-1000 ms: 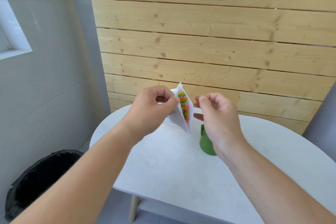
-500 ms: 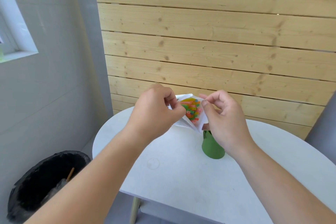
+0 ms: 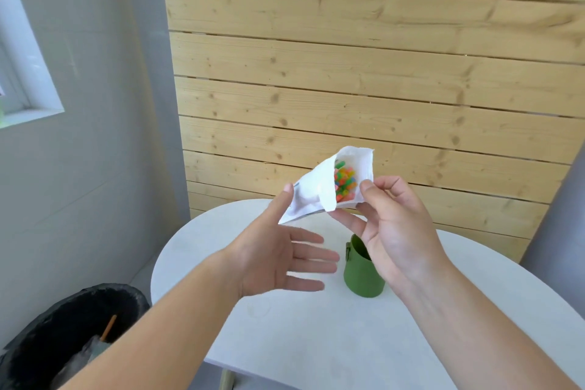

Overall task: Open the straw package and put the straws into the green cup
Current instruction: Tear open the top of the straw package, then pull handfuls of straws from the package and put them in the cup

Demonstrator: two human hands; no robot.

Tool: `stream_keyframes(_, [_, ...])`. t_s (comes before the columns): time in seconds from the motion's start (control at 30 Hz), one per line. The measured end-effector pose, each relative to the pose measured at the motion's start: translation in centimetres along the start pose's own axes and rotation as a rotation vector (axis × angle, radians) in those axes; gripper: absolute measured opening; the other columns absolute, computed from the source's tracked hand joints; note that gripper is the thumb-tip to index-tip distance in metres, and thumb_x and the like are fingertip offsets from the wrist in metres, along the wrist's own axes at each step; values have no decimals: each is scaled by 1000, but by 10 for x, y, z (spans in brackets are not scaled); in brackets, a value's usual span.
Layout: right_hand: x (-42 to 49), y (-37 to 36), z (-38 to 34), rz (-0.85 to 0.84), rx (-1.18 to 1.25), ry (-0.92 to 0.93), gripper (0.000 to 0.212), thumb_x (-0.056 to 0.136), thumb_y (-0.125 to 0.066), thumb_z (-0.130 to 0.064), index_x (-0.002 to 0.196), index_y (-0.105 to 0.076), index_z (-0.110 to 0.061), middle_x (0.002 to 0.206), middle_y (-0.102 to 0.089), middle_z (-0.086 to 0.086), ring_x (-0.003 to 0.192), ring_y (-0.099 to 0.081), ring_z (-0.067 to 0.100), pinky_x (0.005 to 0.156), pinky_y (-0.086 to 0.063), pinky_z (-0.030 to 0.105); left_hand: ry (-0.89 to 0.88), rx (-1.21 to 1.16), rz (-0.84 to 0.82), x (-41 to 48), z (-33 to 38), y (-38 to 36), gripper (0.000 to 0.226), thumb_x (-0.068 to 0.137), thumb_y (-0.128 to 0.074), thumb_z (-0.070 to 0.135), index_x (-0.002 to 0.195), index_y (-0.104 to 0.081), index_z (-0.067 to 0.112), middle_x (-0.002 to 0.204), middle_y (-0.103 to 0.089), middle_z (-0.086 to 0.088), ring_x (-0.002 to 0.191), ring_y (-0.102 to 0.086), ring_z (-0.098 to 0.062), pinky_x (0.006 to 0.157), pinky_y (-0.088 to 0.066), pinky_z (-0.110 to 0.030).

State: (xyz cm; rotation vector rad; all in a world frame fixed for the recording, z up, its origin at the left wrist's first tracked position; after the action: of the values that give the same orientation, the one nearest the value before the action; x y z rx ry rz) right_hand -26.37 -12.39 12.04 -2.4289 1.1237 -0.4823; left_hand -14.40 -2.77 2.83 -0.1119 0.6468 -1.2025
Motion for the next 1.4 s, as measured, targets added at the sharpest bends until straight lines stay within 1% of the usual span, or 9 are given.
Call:
stream_keyframes(0.17, [-13,-15,21,-75,241,-149,16,98,-55,0,83,-54,-6,81,-72,20,79,-75,29,69,-62,40,-394,-516,-65,0,25,-21,98,85,-55,81,153,-56,11,149,-63,-21,136,-63,-36,112,-51,-50])
stream_keyframes(0.27, [-20,-19,37,-82,354,-251,11,96,-54,4,88,-57,-3,91,-75,24,88,-76,36,70,-63,44,-540,-676,-47,-3,41,-19,103,88,-54,73,161,-39,2,164,-44,-25,151,-45,-41,127,-30,-53])
stream_keyframes(0.33, [-22,-16,43,-81,371,-302,7,95,-55,3,98,-61,2,103,-75,26,96,-75,39,73,-62,46,-601,-704,23,-5,49,-9,100,88,-59,66,157,-41,-5,162,-44,-28,150,-45,-43,125,-32,-55])
stream_keyframes(0.53, [-19,9,49,87,283,-369,43,97,-58,-35,119,-59,2,114,-73,27,101,-72,46,90,-57,58,-745,-541,149,-13,72,4,31,102,-64,41,103,-73,11,103,-75,-13,108,-78,-32,100,-59,-48])
stream_keyframes(0.77, [-12,21,58,197,292,-464,61,104,-31,-50,135,-59,-4,123,-72,19,117,-67,37,111,-42,47,-866,-10,129,-24,90,-41,43,94,-74,28,104,-57,-11,102,-58,-20,95,-64,-35,86,-54,-45])
stream_keyframes(1.0, [-7,33,68,295,291,-499,52,104,-33,-39,119,-72,-7,111,-77,16,106,-73,33,103,-51,42,-942,45,67,-25,85,-65,53,87,-81,26,116,-56,-10,100,-57,-21,95,-63,-35,83,-55,-46])
stream_keyframes(1.07, [-5,36,65,299,269,-508,48,103,-35,-35,113,-74,-8,105,-79,14,95,-77,30,85,-59,36,-891,51,54,-17,68,-67,58,84,-80,26,121,-54,-11,102,-59,-20,98,-64,-34,88,-55,-48])
stream_keyframes(1.17, [-3,42,64,301,202,-509,44,103,-40,-35,98,-75,-9,91,-81,10,78,-79,26,61,-61,29,-858,74,107,-8,56,-62,33,88,-78,16,114,-65,0,101,-69,-14,100,-70,-31,91,-58,-45])
stream_keyframes(1.4, [3,52,65,277,-95,-391,40,97,-51,-45,93,-70,-10,65,-71,9,56,-64,25,57,-57,35,-819,-172,249,-3,62,-27,24,98,-73,17,120,-65,13,102,-70,-5,97,-73,-23,78,-63,-35])
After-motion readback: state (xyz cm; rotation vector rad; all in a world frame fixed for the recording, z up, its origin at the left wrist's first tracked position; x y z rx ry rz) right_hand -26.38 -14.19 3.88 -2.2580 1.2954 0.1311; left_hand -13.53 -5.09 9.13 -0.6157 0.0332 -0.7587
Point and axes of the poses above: each hand's wrist, its own x-axis towards the middle knuckle, its own y-axis out of the back of the hand, z = x × y, the point moved 8 cm from there along x, towards the middle knuckle
